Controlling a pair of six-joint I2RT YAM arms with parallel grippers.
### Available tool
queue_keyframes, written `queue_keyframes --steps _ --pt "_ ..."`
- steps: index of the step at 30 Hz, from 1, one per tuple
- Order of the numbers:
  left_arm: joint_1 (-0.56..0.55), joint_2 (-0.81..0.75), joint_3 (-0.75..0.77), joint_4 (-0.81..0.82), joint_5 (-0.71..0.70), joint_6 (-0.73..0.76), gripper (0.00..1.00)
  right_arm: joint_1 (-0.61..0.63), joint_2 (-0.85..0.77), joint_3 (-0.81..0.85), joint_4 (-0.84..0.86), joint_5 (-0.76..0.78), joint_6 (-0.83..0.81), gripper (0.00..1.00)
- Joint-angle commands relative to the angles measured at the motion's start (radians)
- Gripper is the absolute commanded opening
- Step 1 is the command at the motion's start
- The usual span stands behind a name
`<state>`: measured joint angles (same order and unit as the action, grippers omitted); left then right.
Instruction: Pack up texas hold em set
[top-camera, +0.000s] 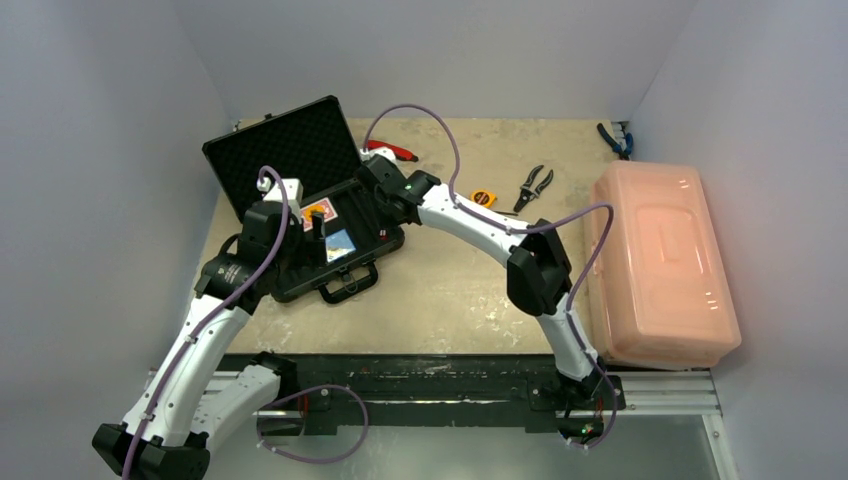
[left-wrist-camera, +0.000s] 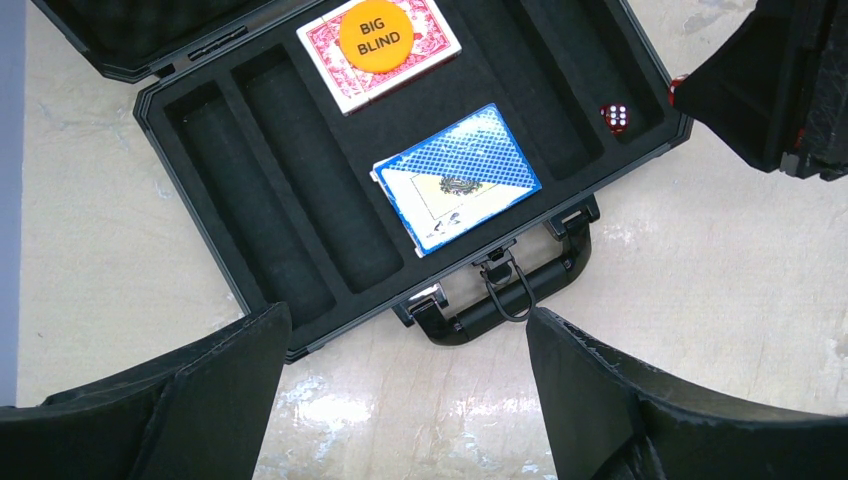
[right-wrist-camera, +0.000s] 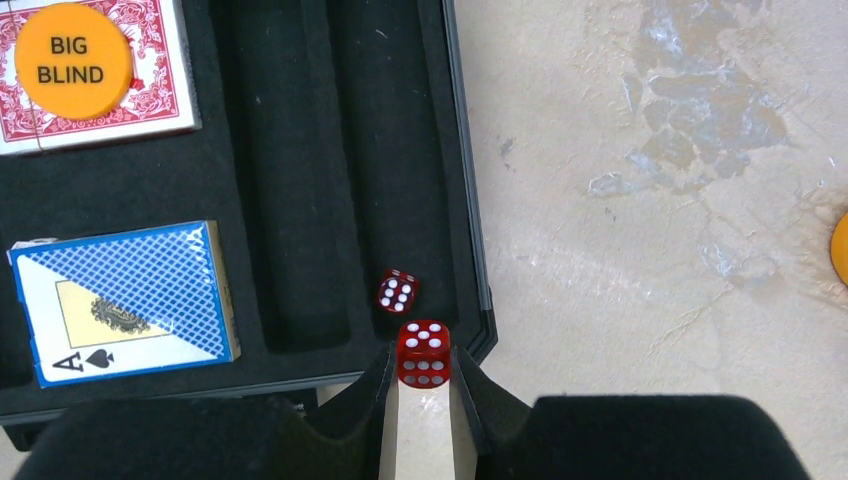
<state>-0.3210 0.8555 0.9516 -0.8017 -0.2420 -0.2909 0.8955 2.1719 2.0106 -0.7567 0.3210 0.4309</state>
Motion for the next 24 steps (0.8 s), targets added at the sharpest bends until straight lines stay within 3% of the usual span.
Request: queue_keyframes --steps 1,24 --pt "0.008 -0.007 0.021 0.010 -0.008 0.022 0.88 -0.006 0.027 0.080 -0.016 0.036 -0.023 0.00" --pt "0.008 -0.006 0.020 0.012 -0.005 0.024 0.88 -0.015 0.111 0.018 -0.010 0.056 -0.024 0.00"
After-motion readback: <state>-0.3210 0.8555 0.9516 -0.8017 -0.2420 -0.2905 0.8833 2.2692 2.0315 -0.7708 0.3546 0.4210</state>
